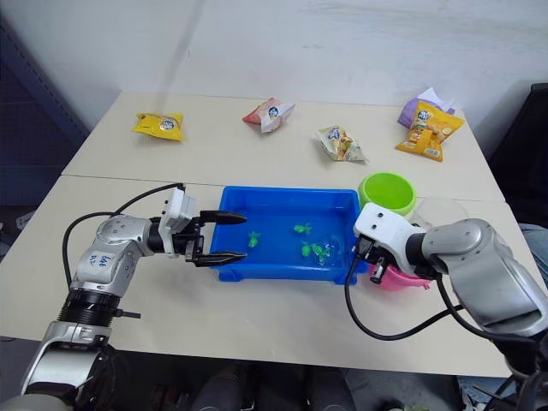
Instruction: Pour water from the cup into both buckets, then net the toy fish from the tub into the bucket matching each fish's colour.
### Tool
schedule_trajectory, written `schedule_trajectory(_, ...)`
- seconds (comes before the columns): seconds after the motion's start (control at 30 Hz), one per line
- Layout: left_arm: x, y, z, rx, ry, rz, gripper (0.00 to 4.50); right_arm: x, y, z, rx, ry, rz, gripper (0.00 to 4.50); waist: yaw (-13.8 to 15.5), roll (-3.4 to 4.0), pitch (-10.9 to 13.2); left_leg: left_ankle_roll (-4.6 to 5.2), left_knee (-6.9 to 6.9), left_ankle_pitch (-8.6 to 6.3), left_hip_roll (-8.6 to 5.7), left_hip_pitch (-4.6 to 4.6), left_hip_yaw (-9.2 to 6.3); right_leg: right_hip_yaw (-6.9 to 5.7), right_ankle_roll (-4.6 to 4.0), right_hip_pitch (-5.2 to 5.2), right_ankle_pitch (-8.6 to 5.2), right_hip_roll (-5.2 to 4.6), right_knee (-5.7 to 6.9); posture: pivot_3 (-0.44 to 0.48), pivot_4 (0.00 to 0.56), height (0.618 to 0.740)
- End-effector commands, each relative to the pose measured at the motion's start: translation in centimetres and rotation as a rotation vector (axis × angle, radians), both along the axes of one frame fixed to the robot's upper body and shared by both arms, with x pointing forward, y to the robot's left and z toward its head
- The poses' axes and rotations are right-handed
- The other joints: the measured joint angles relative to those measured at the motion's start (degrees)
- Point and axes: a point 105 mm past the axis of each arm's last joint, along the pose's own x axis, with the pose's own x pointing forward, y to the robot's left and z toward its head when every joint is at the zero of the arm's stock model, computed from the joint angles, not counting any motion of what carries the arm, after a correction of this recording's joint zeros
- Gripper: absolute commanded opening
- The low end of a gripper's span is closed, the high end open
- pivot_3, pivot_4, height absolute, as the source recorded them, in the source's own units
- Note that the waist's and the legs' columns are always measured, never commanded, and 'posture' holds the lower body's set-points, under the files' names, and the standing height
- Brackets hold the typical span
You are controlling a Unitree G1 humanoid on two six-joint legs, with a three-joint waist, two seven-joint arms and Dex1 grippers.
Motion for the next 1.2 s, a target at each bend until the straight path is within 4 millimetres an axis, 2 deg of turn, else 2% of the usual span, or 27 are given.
schedule_trajectory(0.03, -0.2, 0.4, 1.0, -0.013, -0.041, 0.005, 4.48, 0.0, -0.5, 1.0, 0.006, -0.033, -0.012, 0.0, 0.0, 0.0, 0.0, 0.0, -0.01, 0.0, 0.0, 0.0, 0.0, 0.0, 0.0, 0.0, 0.0, 0.0, -0.01, 0.0, 0.15, 0.738)
schedule_trajectory(0.37, 0.0, -0.1, 1.6, -0.016, -0.044, 0.005, 4.48, -0.1, -0.3, 1.0, 0.079, -0.028, -0.024, 0.0, 0.0, 0.0, 0.0, 0.0, -0.07, 0.0, 0.0, 0.0, 0.0, -0.02, 0.01, 0.01, 0.0, 0.0, -0.08, 0.0, 0.15, 0.738)
schedule_trajectory(0.53, 0.0, -0.2, 1.7, -0.015, -0.042, 0.005, 4.48, 0.2, 0.6, 0.6, 0.222, -0.007, -0.054, 0.0, 0.0, 0.0, 0.0, 0.0, -0.07, 0.0, 0.0, 0.0, 0.0, -0.02, 0.01, 0.02, 0.0, 0.01, -0.09, 0.0, 0.15, 0.738)
schedule_trajectory(0.67, -0.1, -0.1, 1.6, -0.015, -0.042, 0.004, 4.48, 0.3, 0.2, 0.3, 0.226, -0.007, -0.076, 0.0, 0.1, 0.0, 0.0, 0.0, -0.09, 0.0, 0.0, 0.0, 0.0, -0.04, 0.01, 0.02, 0.01, 0.01, -0.11, 0.0, 0.15, 0.738)
schedule_trajectory(1.0, -0.2, 0.3, 1.3, -0.012, -0.038, 0.008, 4.48, -0.6, -0.5, 1.9, 0.29, -0.021, -0.078, 0.0, 0.1, 0.0, 0.0, 0.01, -0.11, 0.0, 0.0, -0.01, 0.0, -0.04, 0.01, 0.02, 0.01, 0.01, -0.12, 0.0, 0.15, 0.738)
schedule_trajectory(1.2, 0.2, 0.6, 1.3, -0.019, -0.035, 0.015, 4.48, -2.0, -2.0, 3.2, 0.349, -0.09, -0.097, 0.0, 0.2, 0.0, 0.0, 0.01, -0.13, 0.0, 0.0, -0.01, 0.0, -0.05, 0.02, 0.04, 0.01, 0.01, -0.16, 0.0, 0.15, 0.738)
